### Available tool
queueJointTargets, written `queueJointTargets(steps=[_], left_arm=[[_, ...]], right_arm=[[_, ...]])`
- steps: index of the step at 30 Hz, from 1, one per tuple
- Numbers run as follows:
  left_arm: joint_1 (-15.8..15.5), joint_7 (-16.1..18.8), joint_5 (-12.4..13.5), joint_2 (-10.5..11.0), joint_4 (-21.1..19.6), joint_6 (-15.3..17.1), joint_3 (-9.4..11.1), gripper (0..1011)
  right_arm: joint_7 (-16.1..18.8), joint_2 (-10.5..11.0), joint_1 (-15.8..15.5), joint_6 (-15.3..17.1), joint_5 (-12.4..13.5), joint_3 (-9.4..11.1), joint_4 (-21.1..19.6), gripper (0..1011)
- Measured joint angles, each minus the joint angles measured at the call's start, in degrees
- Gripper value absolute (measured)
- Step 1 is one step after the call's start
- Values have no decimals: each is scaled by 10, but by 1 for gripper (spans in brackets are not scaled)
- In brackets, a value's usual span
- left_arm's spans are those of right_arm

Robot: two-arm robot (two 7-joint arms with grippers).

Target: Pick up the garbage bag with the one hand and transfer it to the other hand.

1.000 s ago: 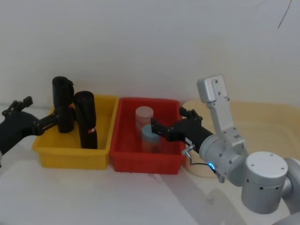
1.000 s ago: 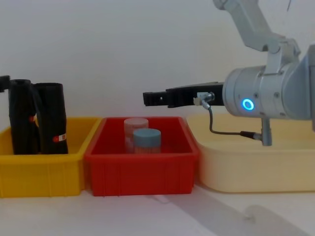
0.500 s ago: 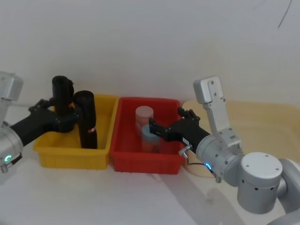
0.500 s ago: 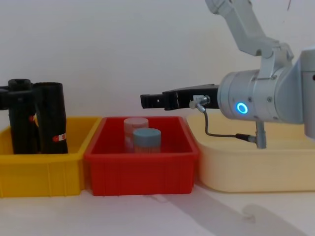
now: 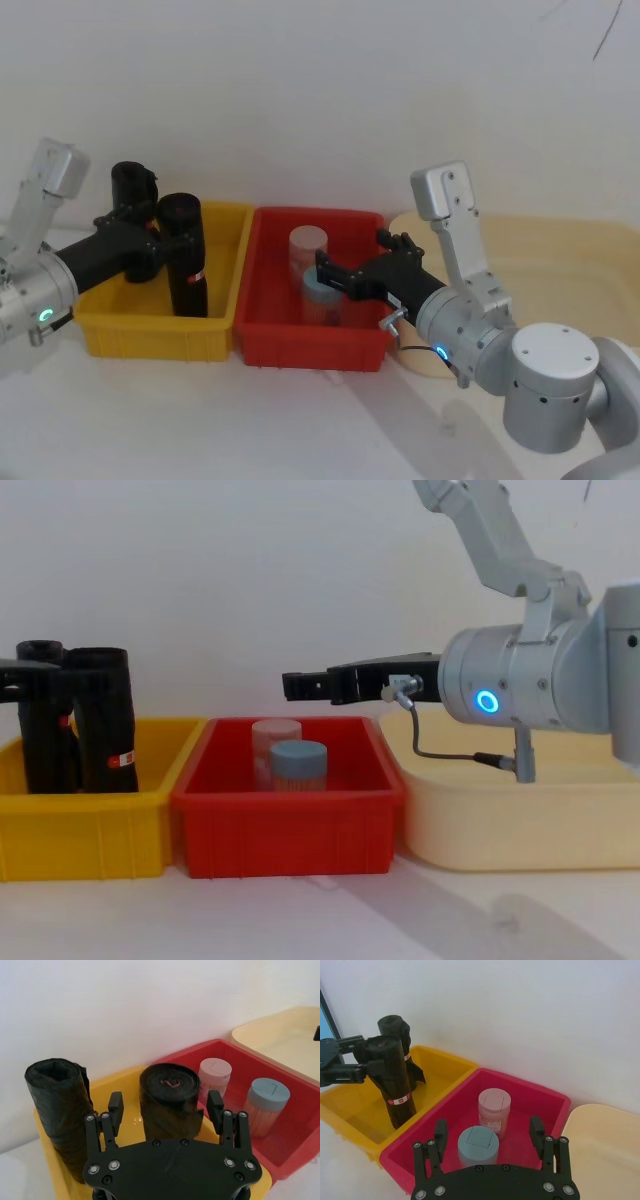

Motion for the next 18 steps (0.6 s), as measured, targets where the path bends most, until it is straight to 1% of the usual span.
queueJointTargets(steps=[6,12,18], left_arm=[[-23,2,4,-5,20,3,13,1002],[-36,3,6,-8,31,4,20,1001],[-44,3,6,-9,36,4,24,1001]], right_arm=[[5,-2,3,-2,-2,2,7,1000],[9,-4,4,-5,-3,3,13,1000],[13,-6,5,-7,-4,5,17,1000]])
